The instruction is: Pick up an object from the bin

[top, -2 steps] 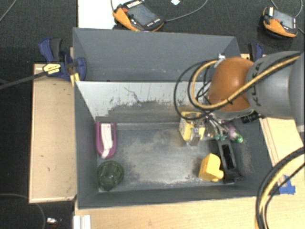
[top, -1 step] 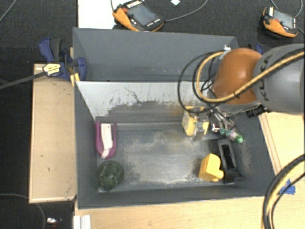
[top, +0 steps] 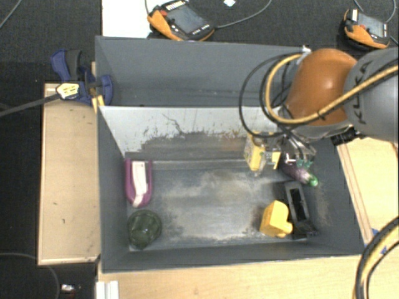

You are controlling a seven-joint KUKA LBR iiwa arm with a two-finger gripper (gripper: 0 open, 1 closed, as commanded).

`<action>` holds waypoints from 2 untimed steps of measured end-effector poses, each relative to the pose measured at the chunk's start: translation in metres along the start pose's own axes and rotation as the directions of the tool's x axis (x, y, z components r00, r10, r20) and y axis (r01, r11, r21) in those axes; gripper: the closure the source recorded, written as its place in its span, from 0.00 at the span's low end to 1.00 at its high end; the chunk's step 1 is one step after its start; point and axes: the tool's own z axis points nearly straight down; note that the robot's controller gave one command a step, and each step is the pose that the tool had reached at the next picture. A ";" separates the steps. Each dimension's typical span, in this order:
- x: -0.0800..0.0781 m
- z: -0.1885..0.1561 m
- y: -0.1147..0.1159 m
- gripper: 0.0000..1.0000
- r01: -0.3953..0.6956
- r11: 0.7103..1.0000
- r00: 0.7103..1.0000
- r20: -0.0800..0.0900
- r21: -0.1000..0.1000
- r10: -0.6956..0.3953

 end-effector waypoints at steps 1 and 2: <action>0.000 0.020 0.000 1.00 -0.001 1.000 1.000 0.001 0.000 0.001; -0.002 -0.018 0.000 1.00 -0.001 1.000 1.000 0.006 0.000 0.001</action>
Offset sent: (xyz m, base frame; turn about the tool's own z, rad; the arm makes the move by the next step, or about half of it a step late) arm 0.0007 -0.0001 0.0167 0.0002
